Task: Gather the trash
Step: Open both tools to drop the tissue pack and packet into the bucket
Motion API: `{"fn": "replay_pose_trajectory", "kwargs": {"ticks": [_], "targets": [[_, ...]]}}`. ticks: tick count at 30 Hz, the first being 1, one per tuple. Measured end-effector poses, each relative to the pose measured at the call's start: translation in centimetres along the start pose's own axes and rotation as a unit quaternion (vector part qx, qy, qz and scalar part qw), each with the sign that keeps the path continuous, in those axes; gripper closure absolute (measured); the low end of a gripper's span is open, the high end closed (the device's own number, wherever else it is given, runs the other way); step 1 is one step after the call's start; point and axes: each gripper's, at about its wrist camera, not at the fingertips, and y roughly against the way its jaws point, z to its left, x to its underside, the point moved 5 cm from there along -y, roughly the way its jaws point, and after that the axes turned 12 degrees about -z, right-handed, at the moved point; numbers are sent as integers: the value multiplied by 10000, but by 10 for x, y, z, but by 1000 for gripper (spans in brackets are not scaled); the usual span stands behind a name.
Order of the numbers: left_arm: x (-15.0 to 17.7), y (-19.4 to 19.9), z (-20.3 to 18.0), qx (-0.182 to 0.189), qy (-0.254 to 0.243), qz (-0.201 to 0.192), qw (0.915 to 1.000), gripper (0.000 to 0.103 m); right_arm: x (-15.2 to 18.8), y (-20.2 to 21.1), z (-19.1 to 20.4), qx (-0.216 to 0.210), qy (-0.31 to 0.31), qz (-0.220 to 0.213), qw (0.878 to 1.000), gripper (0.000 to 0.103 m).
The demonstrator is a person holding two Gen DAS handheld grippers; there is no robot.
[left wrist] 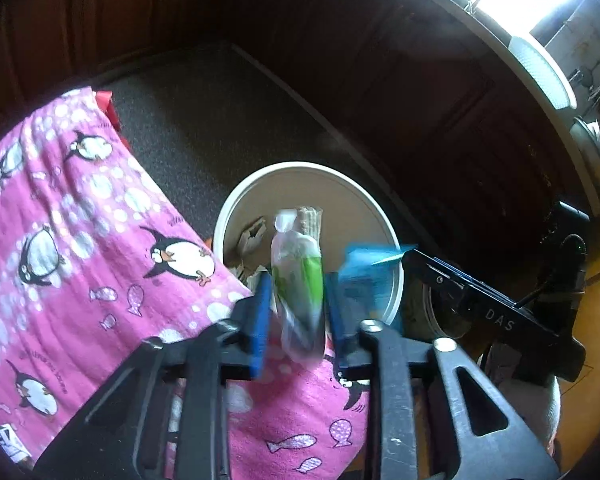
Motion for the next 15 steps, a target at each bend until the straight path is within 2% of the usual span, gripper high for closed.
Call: {"fn": "replay_pose_trajectory", "kwargs": {"ticks": [2,15], "targets": [[3,0,0,1,5,-3,10000,63,2,0,0,-44,-40,24,10000,43],[13,27,9,-138,-120,-172,9997,62,11,3,19,-211,59,133,9997,42]]}}
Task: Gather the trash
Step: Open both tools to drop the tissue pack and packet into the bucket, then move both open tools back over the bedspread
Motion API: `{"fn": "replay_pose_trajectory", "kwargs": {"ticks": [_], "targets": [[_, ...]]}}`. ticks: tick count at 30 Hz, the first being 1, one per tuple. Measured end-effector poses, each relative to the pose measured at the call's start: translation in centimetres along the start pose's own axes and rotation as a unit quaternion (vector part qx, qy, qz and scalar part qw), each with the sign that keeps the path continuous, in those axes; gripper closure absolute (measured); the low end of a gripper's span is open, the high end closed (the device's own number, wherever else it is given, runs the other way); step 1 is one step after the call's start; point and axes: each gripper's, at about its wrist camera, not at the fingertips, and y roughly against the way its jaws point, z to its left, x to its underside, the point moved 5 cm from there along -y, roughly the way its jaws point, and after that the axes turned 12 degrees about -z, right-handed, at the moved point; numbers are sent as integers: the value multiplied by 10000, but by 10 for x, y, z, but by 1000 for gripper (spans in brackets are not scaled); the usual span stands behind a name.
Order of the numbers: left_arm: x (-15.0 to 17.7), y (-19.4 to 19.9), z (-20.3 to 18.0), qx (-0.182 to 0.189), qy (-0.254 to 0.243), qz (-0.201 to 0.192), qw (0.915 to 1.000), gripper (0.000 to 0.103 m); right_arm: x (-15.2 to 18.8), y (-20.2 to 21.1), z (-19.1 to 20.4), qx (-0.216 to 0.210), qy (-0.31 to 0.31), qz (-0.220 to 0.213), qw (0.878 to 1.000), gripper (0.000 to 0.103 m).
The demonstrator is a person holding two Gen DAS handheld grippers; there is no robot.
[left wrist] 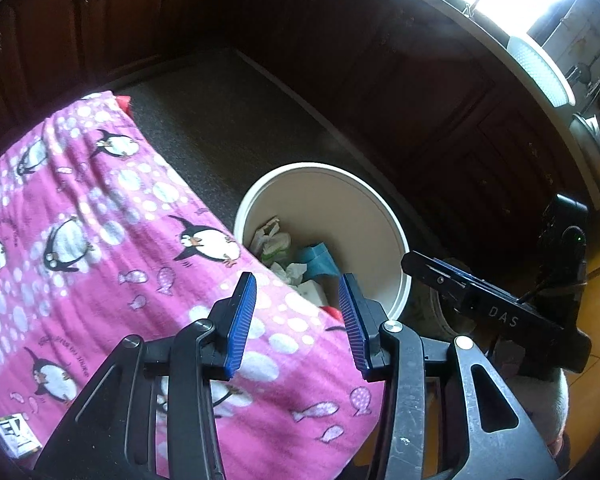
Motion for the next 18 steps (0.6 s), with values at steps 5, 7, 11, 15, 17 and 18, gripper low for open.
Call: {"fn": "replay_pose_trajectory", "kwargs": {"ticks": [5,7,11,15,17,18], "targets": [[4,17,10,-115,17,-112,9999,62,2,4,18,-134,136,7,9998,41],[6,25,14,-179,17,-162,9997,62,4,6,27,-206,202,24,9996,40],[9,40,26,-337,-12,-253,9991,62,8,8,45,-364,333,53,9988,39],[15,56,43,-535,-21,-341,9980,62,15,8,67,-551,467,128,9973,38],[17,65,52,-605,6,-372,9975,62,19,6,78,-654,505,177,9964,38],[19,70,57,-643,31,-378,9972,62,21,5,84,-705,531,205,9959,38]]}}
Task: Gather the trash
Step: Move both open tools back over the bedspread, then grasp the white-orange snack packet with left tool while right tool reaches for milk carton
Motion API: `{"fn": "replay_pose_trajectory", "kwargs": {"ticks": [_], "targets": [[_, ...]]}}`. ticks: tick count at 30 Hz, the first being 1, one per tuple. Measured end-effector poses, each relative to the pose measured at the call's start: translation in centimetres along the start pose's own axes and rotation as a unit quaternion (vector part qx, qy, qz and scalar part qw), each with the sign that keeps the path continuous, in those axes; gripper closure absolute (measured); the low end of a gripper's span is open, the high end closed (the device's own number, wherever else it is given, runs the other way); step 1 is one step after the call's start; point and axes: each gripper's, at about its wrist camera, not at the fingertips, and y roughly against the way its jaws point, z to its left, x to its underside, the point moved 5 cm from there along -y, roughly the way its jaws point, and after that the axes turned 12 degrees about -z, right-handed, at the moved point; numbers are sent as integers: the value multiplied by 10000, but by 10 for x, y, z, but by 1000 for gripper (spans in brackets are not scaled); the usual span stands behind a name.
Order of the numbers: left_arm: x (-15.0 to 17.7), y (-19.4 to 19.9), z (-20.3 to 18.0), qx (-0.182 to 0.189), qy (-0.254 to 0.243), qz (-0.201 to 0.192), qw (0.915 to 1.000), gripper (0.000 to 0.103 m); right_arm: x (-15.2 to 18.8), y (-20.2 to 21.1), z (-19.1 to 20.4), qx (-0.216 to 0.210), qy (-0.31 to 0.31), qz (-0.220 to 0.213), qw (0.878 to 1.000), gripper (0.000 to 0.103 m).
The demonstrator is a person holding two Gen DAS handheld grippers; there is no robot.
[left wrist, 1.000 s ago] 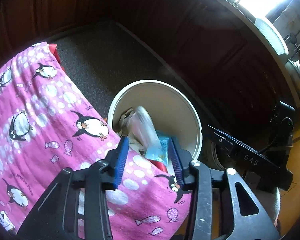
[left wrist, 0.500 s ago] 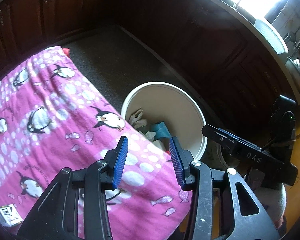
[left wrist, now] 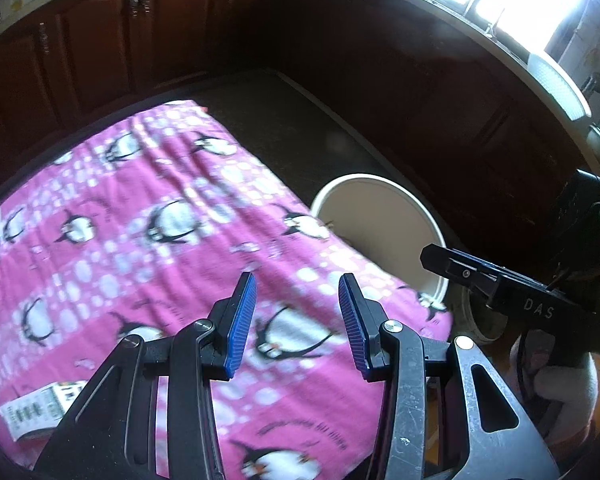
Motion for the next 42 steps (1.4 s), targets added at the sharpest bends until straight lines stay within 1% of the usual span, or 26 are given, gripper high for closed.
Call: {"fn": "replay_pose_trajectory", "kwargs": {"ticks": [5,7,11,15,17,21,24,25,27,29,30,31,34,36,38,39,42], "targets": [[2,19,35,-204,214,-36,9996,62,10,-12,35,-265,218,162,9993,38],[4,28,52,-278,359,-60,9989,56,15,-17,49,-376,283,233,9986,38],[8,52,90,-513,654,-130,9965,53,25,-31,81,-620,455,430,9961,37],[15,74,140,-835,1007,-193,9912,49,40,-47,115,-849,696,677,9917,36],[20,84,170,-1022,1242,-216,9867,47,47,-54,129,-926,771,775,9897,36],[25,104,231,-1476,1698,-352,9737,45,62,-68,155,-1045,958,976,9851,36],[24,113,280,-1774,2080,-432,9609,44,68,-76,166,-1068,1047,1078,9829,36],[22,115,302,-1909,2233,-487,9546,44,69,-78,168,-1068,1064,1100,9824,36],[17,114,332,-2044,2491,-544,9451,43,70,-82,172,-1072,1093,1137,9817,36],[10,108,357,-2019,2701,-572,9397,37,70,-84,174,-1079,1102,1167,9811,35],[6,104,367,-1991,2777,-595,9379,31,70,-85,175,-1076,1102,1183,9810,35],[1,97,378,-1967,2846,-614,9362,29,71,-87,176,-1075,1098,1206,9807,35],[-10,80,397,-2092,2843,-573,9339,29,72,-87,177,-1061,1086,1252,9804,35],[-19,63,408,-2221,2697,-426,9360,29,72,-88,177,-1062,1070,1280,9802,35],[-23,49,417,-2417,2597,-281,9345,29,72,-89,177,-1058,1073,1309,9799,35],[-24,44,422,-2491,2594,-221,9328,29,72,-89,177,-1058,1071,1320,9797,35],[-21,36,434,-2680,2717,-152,9242,29,73,-91,176,-1070,1060,1360,9792,35]]}}
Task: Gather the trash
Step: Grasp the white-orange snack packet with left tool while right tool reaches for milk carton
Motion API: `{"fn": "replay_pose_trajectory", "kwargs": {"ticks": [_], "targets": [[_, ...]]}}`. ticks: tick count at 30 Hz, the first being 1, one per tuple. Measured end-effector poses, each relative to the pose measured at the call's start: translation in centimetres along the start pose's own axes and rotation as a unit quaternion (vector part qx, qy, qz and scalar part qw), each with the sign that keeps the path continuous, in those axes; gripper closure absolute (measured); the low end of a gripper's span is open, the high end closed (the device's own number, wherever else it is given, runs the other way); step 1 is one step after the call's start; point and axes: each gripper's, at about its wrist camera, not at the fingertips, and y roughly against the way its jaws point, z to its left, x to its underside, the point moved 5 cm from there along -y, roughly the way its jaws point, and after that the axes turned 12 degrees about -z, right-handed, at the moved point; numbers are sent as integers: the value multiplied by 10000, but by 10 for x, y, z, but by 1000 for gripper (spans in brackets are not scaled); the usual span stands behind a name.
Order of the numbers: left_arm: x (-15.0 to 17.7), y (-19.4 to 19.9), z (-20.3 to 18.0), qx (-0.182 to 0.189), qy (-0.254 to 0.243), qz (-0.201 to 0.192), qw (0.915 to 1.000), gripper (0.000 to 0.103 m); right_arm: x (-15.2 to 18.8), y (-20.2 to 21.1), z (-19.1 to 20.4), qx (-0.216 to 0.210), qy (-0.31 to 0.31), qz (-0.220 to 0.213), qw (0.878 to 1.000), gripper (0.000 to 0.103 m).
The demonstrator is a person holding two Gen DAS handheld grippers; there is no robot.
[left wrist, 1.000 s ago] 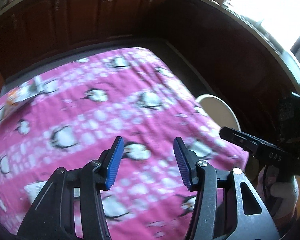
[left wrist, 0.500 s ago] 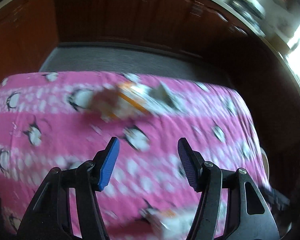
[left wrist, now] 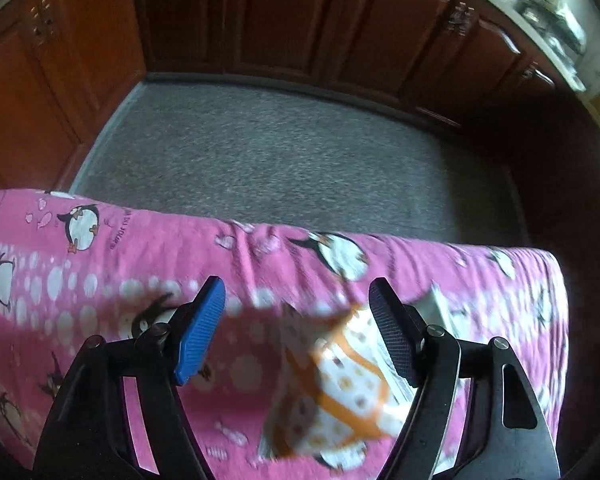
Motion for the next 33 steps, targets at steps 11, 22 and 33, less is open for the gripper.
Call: {"fn": "replay_pose_trajectory", "kwargs": {"ticks": [11,22,33], "targets": [[65,35,9,412,-266,723,9962,29,2,-10,10,-209,-17,62,9998,35],[95,81,7,1557,59,837,9842,29,16,-11,35,-376,185,180,9990,34],[115,59,-35,1661,-329,1137,9790,40,20,-7,61,-531,508,272,9969,30]]}}
